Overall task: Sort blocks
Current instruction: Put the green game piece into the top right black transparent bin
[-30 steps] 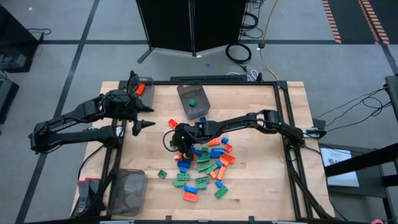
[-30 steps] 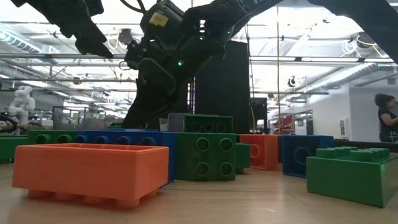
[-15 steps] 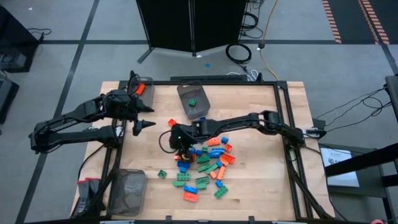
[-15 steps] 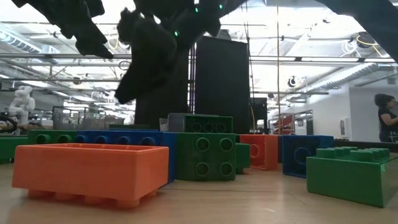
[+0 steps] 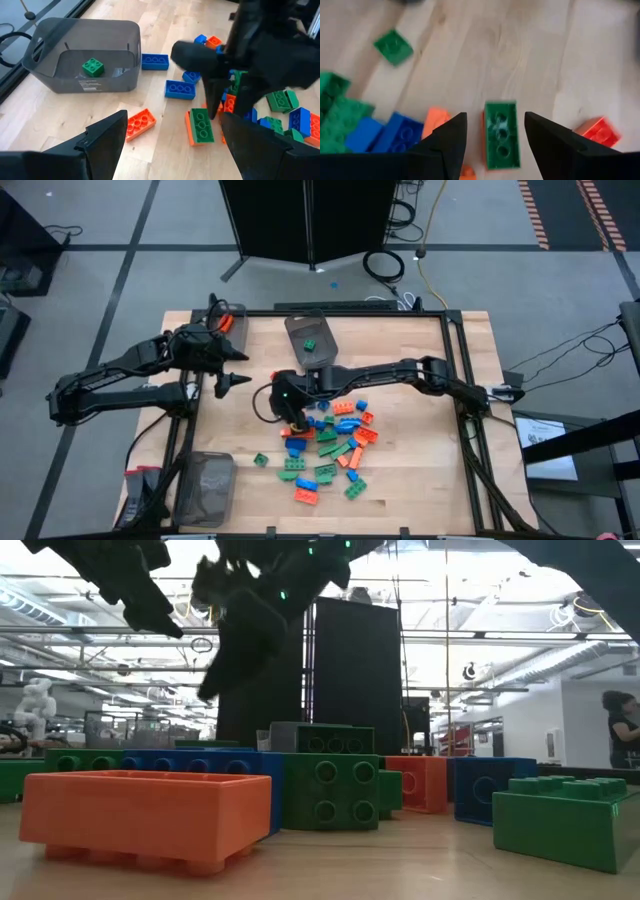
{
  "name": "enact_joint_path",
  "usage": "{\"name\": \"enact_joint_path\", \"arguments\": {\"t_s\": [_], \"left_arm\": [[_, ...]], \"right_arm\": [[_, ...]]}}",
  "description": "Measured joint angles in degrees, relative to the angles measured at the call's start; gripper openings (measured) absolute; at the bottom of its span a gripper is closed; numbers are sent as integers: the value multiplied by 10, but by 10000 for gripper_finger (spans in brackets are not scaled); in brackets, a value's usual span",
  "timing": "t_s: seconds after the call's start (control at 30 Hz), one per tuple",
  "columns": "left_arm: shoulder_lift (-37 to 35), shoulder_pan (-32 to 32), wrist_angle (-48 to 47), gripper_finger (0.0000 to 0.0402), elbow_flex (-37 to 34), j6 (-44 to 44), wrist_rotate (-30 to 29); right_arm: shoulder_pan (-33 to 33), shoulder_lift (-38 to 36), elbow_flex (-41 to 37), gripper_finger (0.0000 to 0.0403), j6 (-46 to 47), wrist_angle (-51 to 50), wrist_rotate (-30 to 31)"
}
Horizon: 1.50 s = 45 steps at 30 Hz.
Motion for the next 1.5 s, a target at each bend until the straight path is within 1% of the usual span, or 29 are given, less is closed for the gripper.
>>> {"name": "enact_joint_path", "arguments": {"t_s": [0.13,0.23,0.4,0.5,0.57,0.67,0.87,1.13,1.23,1.4,1.5], "left_arm": [[0,0,2,322,-2,12,0],[0,0,1,322,-12,12,0],[0,0,1,322,-25,8,0],[0,0,5,322,-25,9,0],[0,0,5,322,-25,9,0],[0,0,5,322,-25,9,0],[0,0,5,322,-25,8,0],[0,0,6,322,-25,8,0],[0,0,6,322,-25,8,0],[-1,0,5,322,-25,8,0],[0,0,5,322,-25,8,0]], "right_arm": [[-7,0,-6,198,-7,10,-1],[-8,0,-6,211,-35,16,-1],[-5,-1,-6,266,-43,33,14],[-5,-1,-6,300,-21,28,26],[-6,-1,-6,316,-3,26,27],[-6,6,-6,328,0,33,28],[-6,40,-7,325,0,24,28],[-11,50,-6,323,1,26,28],[-17,57,-6,318,14,25,27],[-22,66,-7,300,35,22,26],[-22,61,-6,273,38,25,30]]}}
